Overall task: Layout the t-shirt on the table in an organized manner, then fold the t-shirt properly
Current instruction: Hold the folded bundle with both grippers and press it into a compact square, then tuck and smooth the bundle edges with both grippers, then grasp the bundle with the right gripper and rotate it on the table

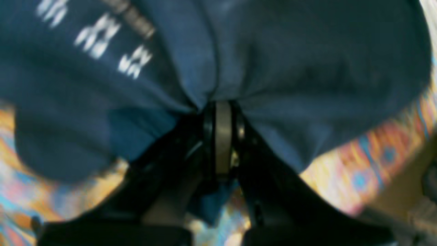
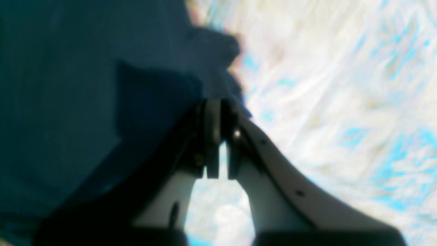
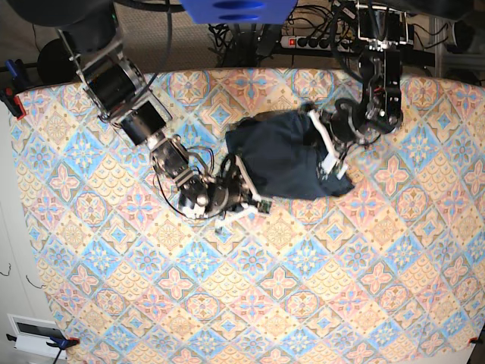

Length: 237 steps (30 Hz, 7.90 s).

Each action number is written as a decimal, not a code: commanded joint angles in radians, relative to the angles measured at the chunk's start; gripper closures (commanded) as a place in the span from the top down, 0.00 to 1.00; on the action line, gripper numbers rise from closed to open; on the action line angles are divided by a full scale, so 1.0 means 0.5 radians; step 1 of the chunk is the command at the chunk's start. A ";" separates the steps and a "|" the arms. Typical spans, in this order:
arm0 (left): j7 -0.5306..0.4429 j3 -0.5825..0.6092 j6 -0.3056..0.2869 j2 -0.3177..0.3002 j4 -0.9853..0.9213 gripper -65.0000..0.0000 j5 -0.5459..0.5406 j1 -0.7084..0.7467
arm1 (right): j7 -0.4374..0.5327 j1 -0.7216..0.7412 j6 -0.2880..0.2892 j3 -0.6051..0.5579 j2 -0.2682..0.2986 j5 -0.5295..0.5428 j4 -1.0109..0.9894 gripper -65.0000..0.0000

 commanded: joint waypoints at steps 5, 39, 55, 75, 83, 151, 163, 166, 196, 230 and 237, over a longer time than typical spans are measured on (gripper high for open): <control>0.008 0.098 0.049 -0.023 -0.034 0.00 0.082 -0.212 | 0.018 -0.054 0.035 -0.004 0.175 0.066 0.268 0.05; 0.008 -0.764 0.049 0.103 0.525 0.00 -0.538 0.414 | 0.037 -0.186 0.035 0.733 0.194 0.066 0.240 0.05; 0.106 -0.599 0.049 0.235 0.555 0.00 -1.026 0.288 | 0.037 -0.186 0.035 0.733 -0.009 0.063 0.154 0.05; -0.140 0.024 0.049 0.054 -0.055 0.00 -0.023 0.107 | -0.052 -0.315 0.035 0.659 -0.009 0.069 0.700 0.05; -0.143 0.024 0.049 0.054 -0.055 0.00 -0.023 0.098 | -0.034 -0.309 0.035 0.494 -0.009 0.069 0.409 0.05; -0.094 -0.313 0.350 0.281 -1.037 0.00 -0.391 -0.832 | -0.040 -0.910 0.035 1.061 0.215 0.066 0.964 0.05; -0.401 0.061 0.350 0.462 -1.492 0.00 -0.412 -1.231 | -0.157 -1.217 0.035 1.436 0.227 0.066 1.415 0.05; -0.401 -0.034 0.350 0.440 -1.455 0.00 -0.415 -1.237 | -0.157 -1.266 0.035 1.430 0.227 0.066 1.437 0.05; 0.121 -0.724 0.341 0.198 0.534 0.00 -0.422 0.199 | 0.083 -0.683 0.035 0.715 -0.377 0.063 0.400 0.05; 0.121 -0.724 0.338 0.186 0.534 0.00 -0.624 0.233 | 0.104 -1.134 0.035 0.754 -0.165 0.060 1.167 0.01; 0.121 -0.724 0.338 0.189 0.534 0.00 -0.624 0.224 | 0.120 -1.119 0.035 0.739 -0.129 0.057 0.817 0.01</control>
